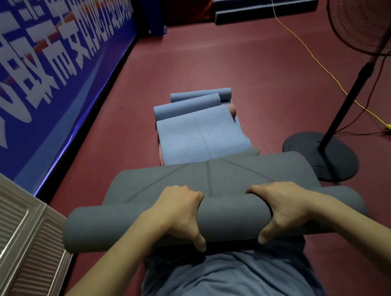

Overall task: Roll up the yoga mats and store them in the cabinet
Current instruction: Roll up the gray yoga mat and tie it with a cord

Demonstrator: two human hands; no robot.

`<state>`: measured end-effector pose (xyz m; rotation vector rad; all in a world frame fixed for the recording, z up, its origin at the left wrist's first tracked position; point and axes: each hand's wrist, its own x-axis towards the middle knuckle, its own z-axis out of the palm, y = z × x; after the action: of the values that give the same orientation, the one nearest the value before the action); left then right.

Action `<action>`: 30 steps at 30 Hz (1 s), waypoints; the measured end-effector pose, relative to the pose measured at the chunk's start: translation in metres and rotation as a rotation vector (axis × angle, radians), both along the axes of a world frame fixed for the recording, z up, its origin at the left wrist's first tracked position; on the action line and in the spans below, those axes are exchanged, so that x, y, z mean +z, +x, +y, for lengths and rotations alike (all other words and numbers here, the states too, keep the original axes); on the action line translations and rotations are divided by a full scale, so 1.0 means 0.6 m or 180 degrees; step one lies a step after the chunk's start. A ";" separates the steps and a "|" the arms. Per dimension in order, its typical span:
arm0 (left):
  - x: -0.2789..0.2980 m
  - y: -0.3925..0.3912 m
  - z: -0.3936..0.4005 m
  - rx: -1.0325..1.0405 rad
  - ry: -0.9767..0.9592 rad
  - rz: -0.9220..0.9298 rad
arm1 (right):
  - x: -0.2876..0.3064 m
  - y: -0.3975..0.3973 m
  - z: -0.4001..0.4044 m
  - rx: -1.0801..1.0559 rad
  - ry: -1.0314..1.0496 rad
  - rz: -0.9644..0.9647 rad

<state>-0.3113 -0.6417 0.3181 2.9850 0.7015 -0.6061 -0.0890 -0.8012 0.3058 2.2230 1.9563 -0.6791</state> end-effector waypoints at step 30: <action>-0.005 0.014 0.027 0.0063 0.0050 -0.0707 | 0.005 -0.014 0.011 -0.0339 0.1121 -0.0551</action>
<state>-0.3029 -0.6257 0.3150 2.9905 0.7202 -0.2624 -0.0974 -0.7947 0.3089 2.4978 2.0091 -0.1482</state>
